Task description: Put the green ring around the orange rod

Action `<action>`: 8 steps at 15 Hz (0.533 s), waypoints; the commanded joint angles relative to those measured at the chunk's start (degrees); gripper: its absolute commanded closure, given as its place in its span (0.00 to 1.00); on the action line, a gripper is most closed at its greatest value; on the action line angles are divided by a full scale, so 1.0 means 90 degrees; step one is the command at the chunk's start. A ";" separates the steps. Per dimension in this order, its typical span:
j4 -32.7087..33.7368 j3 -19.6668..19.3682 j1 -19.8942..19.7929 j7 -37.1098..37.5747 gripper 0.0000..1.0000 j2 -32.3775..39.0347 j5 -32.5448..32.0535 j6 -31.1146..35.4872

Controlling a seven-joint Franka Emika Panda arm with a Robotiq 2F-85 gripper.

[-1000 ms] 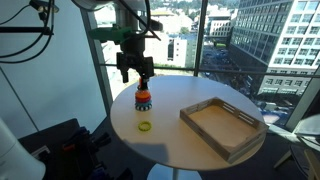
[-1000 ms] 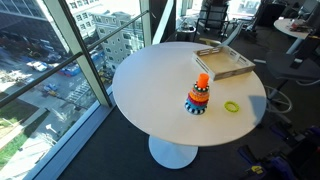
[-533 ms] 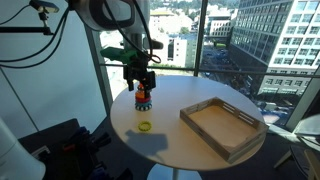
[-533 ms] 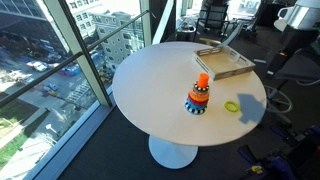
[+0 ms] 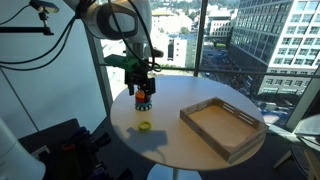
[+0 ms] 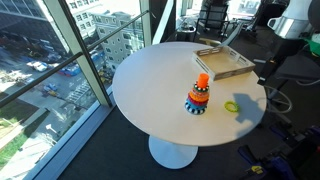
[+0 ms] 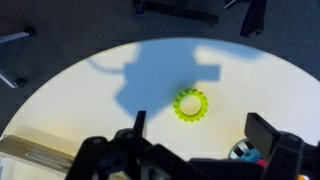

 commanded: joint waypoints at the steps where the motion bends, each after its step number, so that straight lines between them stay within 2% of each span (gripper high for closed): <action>1: 0.0058 0.0027 -0.0041 0.0115 0.00 0.0101 0.0020 -0.0013; 8: 0.0412 0.0150 0.0028 0.0604 0.00 0.1141 -0.0077 0.0144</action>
